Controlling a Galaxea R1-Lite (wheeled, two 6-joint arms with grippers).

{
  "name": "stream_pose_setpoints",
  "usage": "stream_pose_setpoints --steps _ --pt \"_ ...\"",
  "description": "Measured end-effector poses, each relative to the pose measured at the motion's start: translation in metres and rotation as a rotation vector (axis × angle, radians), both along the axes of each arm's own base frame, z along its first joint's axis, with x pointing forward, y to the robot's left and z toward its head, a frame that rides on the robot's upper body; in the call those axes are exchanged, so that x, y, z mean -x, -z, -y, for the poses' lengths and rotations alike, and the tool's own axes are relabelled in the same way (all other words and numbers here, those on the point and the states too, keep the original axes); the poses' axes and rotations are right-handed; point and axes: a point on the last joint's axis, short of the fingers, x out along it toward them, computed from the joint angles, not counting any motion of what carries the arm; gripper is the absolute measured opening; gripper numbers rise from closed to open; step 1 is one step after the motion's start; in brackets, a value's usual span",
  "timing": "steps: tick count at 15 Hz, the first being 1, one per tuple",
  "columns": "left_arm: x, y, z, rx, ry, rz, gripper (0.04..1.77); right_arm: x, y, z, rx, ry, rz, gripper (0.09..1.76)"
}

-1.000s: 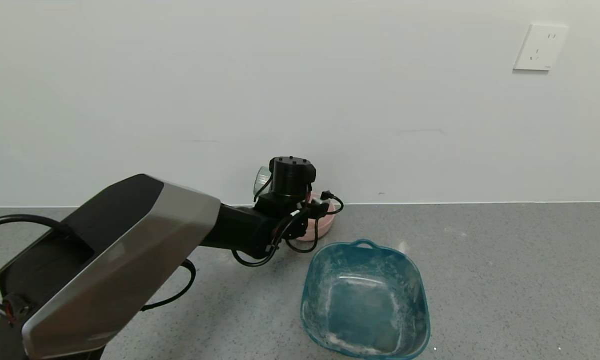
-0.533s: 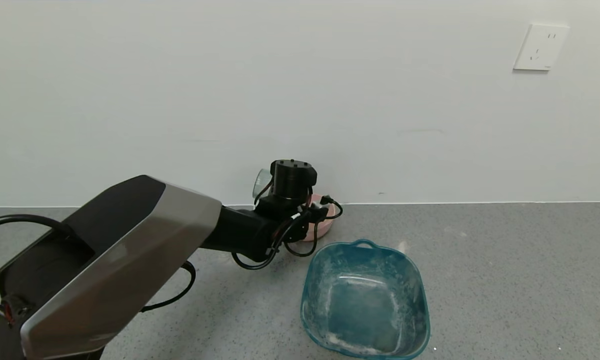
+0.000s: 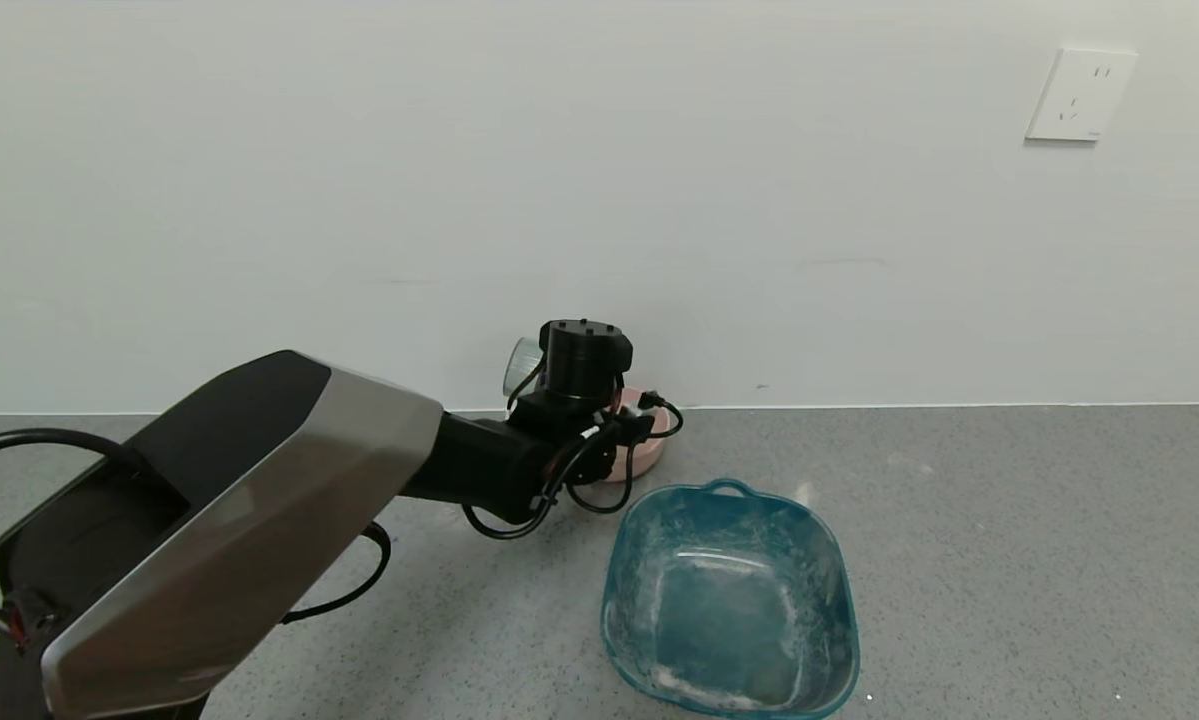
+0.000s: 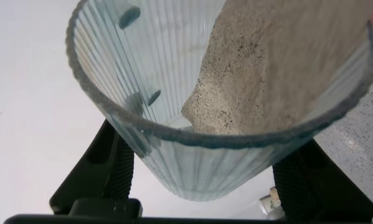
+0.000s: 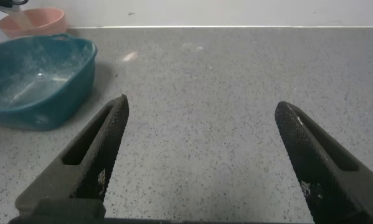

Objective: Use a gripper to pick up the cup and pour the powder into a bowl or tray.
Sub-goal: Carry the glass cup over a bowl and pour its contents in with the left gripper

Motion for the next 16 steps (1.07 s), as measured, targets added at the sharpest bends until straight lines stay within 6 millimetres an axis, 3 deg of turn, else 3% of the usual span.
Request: stream_pose_setpoints --steps 16 --pt "0.0039 0.0020 0.0032 -0.008 0.005 -0.007 1.27 0.0000 0.0000 0.0000 0.000 0.000 0.000 1.71"
